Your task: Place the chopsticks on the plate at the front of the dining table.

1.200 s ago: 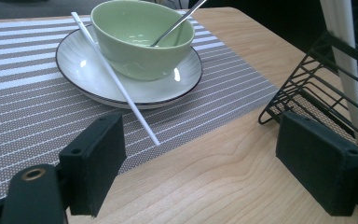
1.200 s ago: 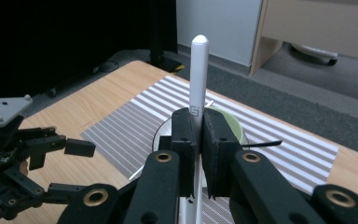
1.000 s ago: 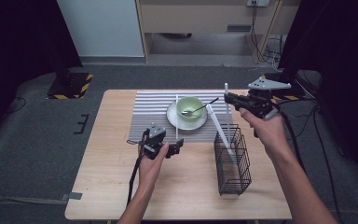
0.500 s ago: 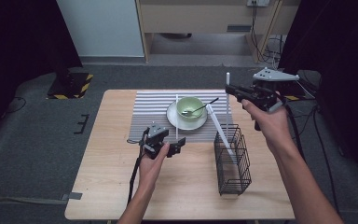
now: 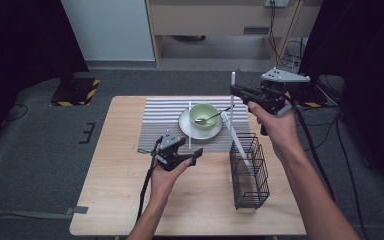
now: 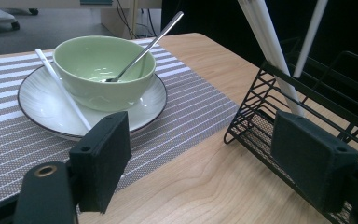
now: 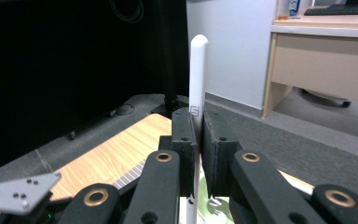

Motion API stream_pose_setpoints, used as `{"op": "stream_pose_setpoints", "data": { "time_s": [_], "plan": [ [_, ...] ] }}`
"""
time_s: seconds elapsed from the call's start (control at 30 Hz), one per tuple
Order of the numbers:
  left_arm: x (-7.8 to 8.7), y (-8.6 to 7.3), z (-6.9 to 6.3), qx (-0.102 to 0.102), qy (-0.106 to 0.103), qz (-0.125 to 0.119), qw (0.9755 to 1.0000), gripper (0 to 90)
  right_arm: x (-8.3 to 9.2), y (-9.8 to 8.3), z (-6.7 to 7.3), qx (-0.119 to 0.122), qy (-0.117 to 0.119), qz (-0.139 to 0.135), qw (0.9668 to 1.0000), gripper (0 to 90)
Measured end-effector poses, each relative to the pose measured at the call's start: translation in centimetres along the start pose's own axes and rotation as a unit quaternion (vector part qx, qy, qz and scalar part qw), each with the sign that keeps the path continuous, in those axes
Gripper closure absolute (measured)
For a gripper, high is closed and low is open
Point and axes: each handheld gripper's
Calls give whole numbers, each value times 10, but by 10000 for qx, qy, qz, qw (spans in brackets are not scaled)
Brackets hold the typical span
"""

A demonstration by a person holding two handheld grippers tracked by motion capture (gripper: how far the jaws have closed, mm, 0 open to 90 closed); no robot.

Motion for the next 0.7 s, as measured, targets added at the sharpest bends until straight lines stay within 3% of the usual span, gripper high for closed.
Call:
{"op": "stream_pose_setpoints", "data": {
  "time_s": [0.37,0.7],
  "plan": [
    [-11,3,-10,-11,-46,-55,10000,234,-22,-9,12,-163,207,-155,9995,843],
    [-18,5,-16,77,-170,-168,9997,272,-23,-13,22,-285,300,-282,9987,842]
  ]
}}
Point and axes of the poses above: each handheld gripper's, and its own axes: x roughly backward along the jaws, y roughly out of its top, z roughly to its left, and after that the axes turned 10 degrees about -z, right-handed
